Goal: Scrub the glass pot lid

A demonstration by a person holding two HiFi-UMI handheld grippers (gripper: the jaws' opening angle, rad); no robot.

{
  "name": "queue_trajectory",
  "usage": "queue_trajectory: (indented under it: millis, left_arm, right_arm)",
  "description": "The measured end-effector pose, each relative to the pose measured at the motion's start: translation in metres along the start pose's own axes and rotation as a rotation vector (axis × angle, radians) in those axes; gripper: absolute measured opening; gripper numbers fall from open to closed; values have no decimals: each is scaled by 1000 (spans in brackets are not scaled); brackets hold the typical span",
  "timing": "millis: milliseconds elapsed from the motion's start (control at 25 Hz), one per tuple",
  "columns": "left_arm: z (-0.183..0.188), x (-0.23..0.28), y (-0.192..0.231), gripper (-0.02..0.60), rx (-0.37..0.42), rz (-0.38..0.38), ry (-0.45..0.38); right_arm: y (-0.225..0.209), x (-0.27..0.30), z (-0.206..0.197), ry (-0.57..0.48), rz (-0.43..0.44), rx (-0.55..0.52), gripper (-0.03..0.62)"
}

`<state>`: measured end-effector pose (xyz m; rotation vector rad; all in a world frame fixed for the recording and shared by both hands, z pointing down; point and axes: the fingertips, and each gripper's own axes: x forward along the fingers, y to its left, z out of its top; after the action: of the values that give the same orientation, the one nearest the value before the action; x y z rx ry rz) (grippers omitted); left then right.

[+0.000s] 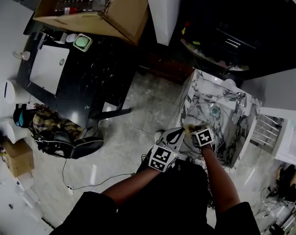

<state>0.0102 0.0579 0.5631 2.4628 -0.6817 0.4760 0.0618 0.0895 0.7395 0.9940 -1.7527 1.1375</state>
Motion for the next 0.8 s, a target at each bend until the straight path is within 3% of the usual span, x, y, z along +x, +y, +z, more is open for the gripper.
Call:
queue_trajectory:
  millis: [800]
  left_arm:
    - [2, 9, -10, 17, -21, 49, -1]
  right_arm:
    - [-32, 13, 23, -55, -3, -101, 58]
